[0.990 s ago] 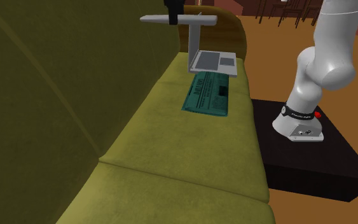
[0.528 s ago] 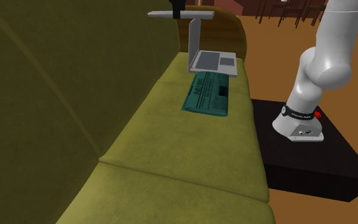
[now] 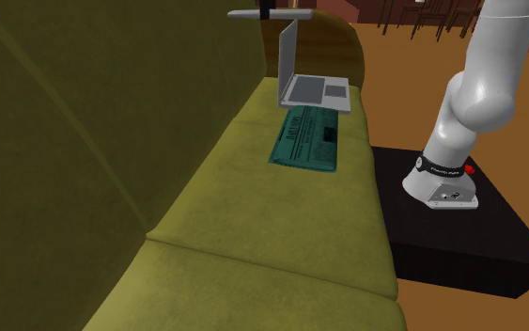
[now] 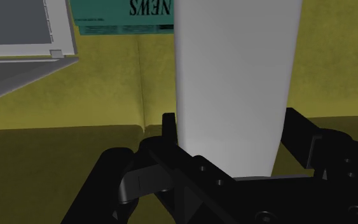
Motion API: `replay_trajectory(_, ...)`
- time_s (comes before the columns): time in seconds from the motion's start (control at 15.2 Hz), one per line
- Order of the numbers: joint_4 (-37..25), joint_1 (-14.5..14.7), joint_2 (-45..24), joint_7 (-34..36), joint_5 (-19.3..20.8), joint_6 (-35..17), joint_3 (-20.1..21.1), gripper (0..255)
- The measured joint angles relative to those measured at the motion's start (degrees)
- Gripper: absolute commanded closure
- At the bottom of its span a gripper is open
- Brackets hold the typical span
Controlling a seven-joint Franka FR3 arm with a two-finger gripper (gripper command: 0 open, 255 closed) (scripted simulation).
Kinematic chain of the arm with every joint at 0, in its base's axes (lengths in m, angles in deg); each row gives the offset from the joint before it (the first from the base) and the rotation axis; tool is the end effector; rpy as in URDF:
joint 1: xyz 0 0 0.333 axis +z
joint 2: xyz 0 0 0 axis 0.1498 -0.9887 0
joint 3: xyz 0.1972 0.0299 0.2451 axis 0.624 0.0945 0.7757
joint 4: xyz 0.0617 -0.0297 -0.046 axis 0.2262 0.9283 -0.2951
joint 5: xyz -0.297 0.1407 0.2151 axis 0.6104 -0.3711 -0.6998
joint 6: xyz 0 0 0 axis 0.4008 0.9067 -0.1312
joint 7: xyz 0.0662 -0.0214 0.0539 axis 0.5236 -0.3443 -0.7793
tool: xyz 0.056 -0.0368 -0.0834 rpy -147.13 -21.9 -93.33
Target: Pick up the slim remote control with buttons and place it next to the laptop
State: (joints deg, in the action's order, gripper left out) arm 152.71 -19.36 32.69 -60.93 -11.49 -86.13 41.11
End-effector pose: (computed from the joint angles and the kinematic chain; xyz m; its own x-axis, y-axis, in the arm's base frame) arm 0.5672 0.0101 0.6749 0.9988 -0.0460 -0.0187 -0.0457 -0.9988 0.0158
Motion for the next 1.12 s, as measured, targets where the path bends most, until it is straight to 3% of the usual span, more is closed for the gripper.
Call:
replay_trajectory(0.53,-4.34,-5.85,-3.47,-10.4,0.25,0.63,-4.39,255)
replay_trajectory(1.12,5.8,-6.62,-0.89,-11.23,-0.22,-6.96,-4.78,255)
